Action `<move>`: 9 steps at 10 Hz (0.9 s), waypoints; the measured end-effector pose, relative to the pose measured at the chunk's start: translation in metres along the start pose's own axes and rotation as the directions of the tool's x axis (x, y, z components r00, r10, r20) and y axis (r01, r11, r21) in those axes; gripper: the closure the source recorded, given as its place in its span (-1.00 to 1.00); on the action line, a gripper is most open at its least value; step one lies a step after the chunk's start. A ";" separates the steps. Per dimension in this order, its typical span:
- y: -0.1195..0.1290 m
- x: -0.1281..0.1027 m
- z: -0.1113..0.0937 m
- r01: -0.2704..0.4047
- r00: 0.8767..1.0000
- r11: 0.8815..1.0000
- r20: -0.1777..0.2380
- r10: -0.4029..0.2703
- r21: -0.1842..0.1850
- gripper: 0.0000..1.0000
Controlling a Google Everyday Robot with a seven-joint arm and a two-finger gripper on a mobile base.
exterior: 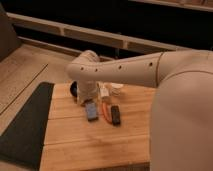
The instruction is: Move the arm in a circular motion
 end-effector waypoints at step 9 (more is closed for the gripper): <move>-0.058 -0.031 0.001 -0.065 0.997 0.998 0.047 0.064 0.021 -0.30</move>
